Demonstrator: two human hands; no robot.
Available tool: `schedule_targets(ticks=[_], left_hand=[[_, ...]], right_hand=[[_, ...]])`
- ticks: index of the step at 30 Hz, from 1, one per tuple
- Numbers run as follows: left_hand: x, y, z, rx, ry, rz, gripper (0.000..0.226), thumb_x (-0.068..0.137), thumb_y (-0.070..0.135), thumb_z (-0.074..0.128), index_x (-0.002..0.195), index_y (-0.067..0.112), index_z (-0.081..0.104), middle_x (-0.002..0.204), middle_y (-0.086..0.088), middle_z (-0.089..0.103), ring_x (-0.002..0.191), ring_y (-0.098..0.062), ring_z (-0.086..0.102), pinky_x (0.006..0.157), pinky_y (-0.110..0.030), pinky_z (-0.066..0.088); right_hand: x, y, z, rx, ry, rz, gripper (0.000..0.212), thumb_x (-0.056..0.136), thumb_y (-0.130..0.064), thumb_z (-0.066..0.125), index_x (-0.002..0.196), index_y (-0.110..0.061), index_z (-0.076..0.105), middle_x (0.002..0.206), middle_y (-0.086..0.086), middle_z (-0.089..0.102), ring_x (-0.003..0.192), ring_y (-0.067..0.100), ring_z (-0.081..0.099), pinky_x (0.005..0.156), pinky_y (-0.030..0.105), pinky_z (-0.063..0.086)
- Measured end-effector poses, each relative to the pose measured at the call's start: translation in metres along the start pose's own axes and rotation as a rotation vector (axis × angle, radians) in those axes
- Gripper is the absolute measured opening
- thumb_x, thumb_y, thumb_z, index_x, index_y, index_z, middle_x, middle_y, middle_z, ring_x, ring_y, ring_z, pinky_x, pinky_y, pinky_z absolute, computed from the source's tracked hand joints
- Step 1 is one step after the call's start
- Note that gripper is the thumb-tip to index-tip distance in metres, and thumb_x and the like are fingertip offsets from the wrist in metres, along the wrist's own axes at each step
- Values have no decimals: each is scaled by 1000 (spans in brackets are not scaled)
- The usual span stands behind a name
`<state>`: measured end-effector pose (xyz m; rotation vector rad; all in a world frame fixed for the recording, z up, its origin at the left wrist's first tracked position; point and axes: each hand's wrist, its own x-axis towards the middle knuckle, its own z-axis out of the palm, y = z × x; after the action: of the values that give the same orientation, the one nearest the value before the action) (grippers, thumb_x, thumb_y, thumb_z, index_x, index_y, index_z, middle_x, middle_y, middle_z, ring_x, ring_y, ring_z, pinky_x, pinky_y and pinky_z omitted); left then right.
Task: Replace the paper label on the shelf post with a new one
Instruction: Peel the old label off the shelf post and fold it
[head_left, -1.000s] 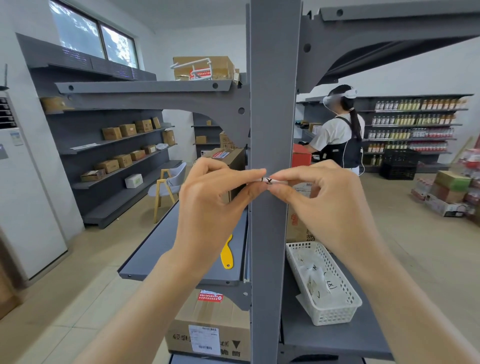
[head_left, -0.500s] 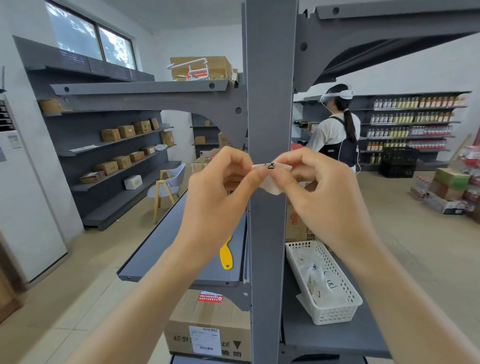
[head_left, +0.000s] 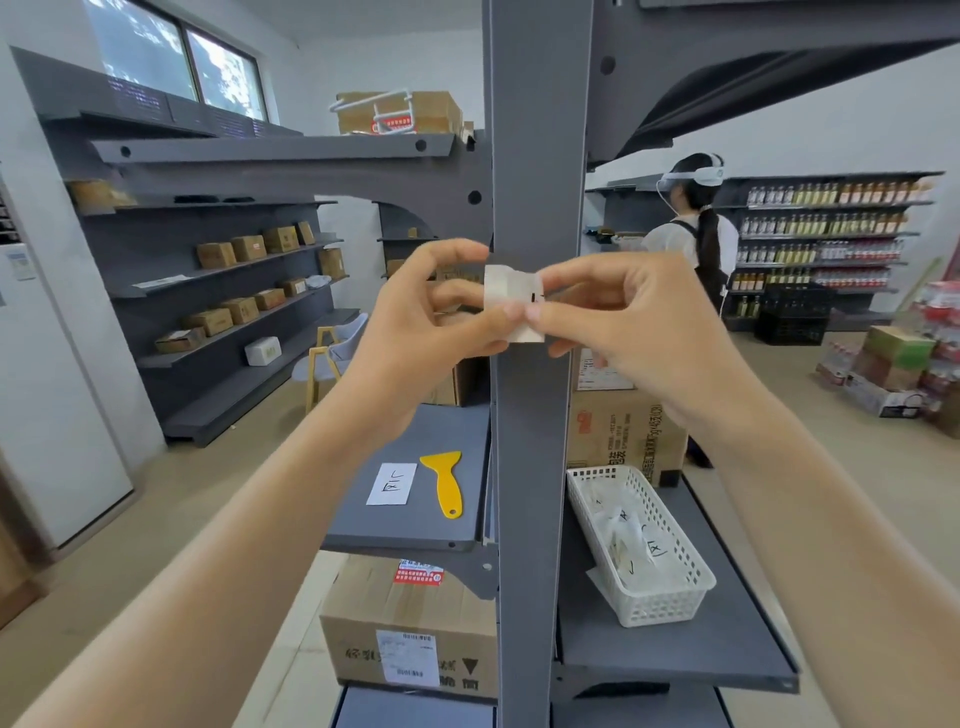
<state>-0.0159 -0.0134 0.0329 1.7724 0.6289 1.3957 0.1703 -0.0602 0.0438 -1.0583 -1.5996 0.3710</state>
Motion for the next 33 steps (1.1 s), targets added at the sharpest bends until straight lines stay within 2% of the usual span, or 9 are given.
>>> schedule_targets(ticks=[2, 5, 9, 13, 16, 20, 25, 29, 33], left_hand=[[0, -3, -2, -22, -14, -9, 39, 86, 1, 75, 121, 10, 59, 87, -3, 77, 78, -14, 75, 67, -22, 58], [0, -6, -3, 5, -67, 16, 9, 88, -1, 71, 92, 6, 71, 88, 3, 78, 84, -11, 75, 72, -22, 59], [-1, -7, -1, -25, -86, -13, 18, 88, -4, 68, 73, 7, 70, 90, 2, 80, 88, -17, 77, 73, -24, 61], [-2, -6, -3, -150, -230, -69, 5, 87, 1, 66, 87, 6, 69, 101, -8, 76, 102, -28, 75, 87, -32, 60], [1, -2, -7, -294, -288, -176, 35, 93, -18, 45, 105, 1, 72, 112, -13, 76, 110, -29, 72, 92, -32, 59], [0, 2, -1, -227, -159, -140, 11, 92, 1, 63, 101, 6, 68, 106, -11, 78, 97, -23, 76, 81, -29, 61], [-1, 4, 3, -76, 34, -8, 24, 84, -4, 75, 99, 11, 62, 95, -11, 81, 83, -24, 78, 71, -29, 61], [-3, 6, 3, 17, 73, -10, 23, 83, 3, 80, 103, 9, 71, 89, -6, 81, 82, -21, 79, 70, -25, 61], [-6, 5, 1, 141, 135, 32, 17, 82, 15, 82, 98, 18, 80, 82, 5, 81, 75, -10, 78, 68, -18, 58]], right_hand=[[-2, 3, 1, 36, -6, 16, 13, 87, -13, 79, 98, -21, 83, 81, 2, 82, 65, 13, 74, 51, 13, 49], [-3, 4, 4, 52, 6, 15, 21, 89, -6, 76, 87, -26, 82, 80, -1, 83, 66, 14, 77, 49, 15, 49], [-2, 7, 5, 56, 16, 9, 27, 88, 3, 73, 84, -22, 81, 81, 2, 82, 70, 17, 78, 54, 15, 54], [-5, 10, 8, -21, 44, -80, 24, 88, 3, 74, 93, -18, 84, 77, -9, 81, 68, 4, 76, 61, 13, 58], [-4, 15, 9, -42, 109, -149, 24, 87, 8, 71, 95, -11, 85, 88, -2, 81, 72, 10, 77, 67, 17, 61], [-5, 17, 10, -70, 105, -171, 27, 90, 10, 67, 97, -10, 84, 95, 0, 80, 72, 11, 76, 65, 16, 59], [-3, 12, 10, -17, 76, -42, 28, 100, -7, 57, 119, -21, 71, 85, -6, 77, 54, 10, 66, 51, 7, 44], [-4, 8, 8, 71, 32, -17, 13, 94, -14, 73, 105, -14, 80, 80, -7, 78, 54, -2, 65, 47, 6, 44], [-4, 9, 0, 155, -36, -33, 16, 91, -13, 75, 99, -26, 81, 78, -8, 80, 57, 9, 67, 46, 9, 43]])
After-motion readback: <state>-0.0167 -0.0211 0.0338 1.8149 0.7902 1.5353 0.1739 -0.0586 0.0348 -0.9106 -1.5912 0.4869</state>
